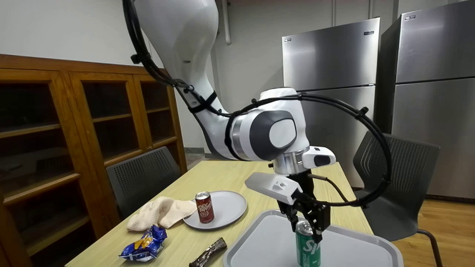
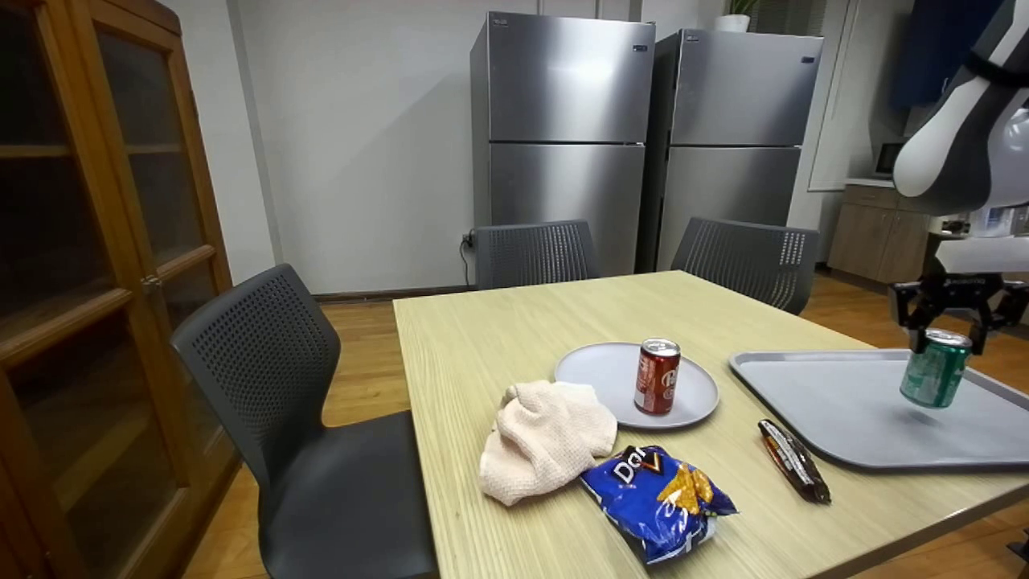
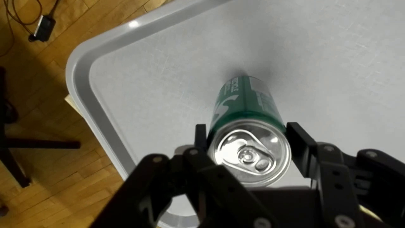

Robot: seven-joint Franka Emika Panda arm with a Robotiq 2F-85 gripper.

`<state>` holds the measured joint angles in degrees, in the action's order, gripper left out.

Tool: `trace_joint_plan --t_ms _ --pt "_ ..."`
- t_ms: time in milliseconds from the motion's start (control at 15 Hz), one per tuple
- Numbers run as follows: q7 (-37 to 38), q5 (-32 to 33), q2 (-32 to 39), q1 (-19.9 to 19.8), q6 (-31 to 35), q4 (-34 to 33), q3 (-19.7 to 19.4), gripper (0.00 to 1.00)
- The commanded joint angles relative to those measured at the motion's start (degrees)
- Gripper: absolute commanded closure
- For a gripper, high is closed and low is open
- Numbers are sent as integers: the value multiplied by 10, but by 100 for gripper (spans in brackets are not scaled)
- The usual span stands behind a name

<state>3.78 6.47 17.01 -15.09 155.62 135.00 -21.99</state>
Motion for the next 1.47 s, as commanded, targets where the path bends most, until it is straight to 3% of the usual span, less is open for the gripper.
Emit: trace_joint_plan --t_ms 0,467,1400 --pt "-28 12 -68 5 -14 22 14 61" --pt "-51 -4 -86 18 -18 8 59 61" --pt "-82 -37 -50 50 -30 -32 137 61"
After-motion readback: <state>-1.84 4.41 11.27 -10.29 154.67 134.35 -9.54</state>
